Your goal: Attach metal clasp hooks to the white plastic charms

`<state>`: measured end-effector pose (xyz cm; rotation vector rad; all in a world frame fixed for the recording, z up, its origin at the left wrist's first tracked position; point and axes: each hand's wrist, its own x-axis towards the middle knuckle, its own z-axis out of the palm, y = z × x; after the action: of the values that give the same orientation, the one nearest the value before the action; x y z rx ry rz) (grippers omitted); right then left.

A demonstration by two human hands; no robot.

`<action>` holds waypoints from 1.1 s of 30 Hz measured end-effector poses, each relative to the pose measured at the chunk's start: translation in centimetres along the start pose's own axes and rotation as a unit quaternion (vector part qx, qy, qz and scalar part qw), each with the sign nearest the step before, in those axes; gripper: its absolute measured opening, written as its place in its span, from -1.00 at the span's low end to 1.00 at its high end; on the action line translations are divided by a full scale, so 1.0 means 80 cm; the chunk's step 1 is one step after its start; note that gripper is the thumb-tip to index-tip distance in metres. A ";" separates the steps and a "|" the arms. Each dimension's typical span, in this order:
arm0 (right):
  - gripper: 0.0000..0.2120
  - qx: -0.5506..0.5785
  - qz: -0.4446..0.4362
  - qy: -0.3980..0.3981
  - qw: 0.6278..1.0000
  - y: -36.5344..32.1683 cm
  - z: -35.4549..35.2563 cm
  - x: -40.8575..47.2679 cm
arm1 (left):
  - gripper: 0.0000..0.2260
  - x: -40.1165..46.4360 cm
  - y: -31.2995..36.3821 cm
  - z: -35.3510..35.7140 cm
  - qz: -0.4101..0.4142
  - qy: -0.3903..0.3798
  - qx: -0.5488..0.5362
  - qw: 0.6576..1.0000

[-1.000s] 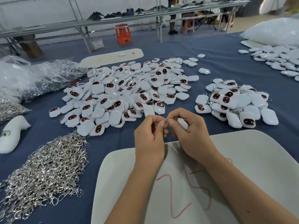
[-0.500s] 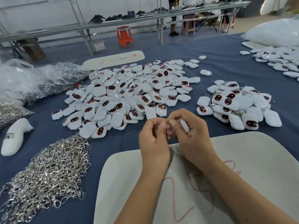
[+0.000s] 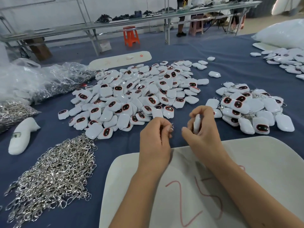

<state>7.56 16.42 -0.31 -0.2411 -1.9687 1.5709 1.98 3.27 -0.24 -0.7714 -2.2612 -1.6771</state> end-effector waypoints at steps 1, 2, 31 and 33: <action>-0.59 -0.029 0.006 -0.002 1.000 0.002 -0.002 0.003 | -0.77 0.000 0.000 -0.001 0.006 -0.012 0.011 1.000; -0.58 -0.060 0.008 -0.009 0.998 0.002 -0.003 0.006 | -0.77 -0.001 0.000 -0.003 0.012 -0.022 0.020 0.999; -0.82 -0.100 0.041 0.006 0.994 -0.001 -0.010 0.010 | -0.83 -0.008 -0.003 0.005 -0.017 -0.128 0.143 0.981; -0.82 -0.110 0.040 0.007 0.993 -0.001 -0.009 0.009 | -0.79 -0.010 -0.003 0.008 -0.032 -0.133 0.161 0.978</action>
<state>7.37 17.35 0.07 -0.4230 -2.1458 1.3961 2.60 3.59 -1.05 -0.8930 -2.6744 -1.2434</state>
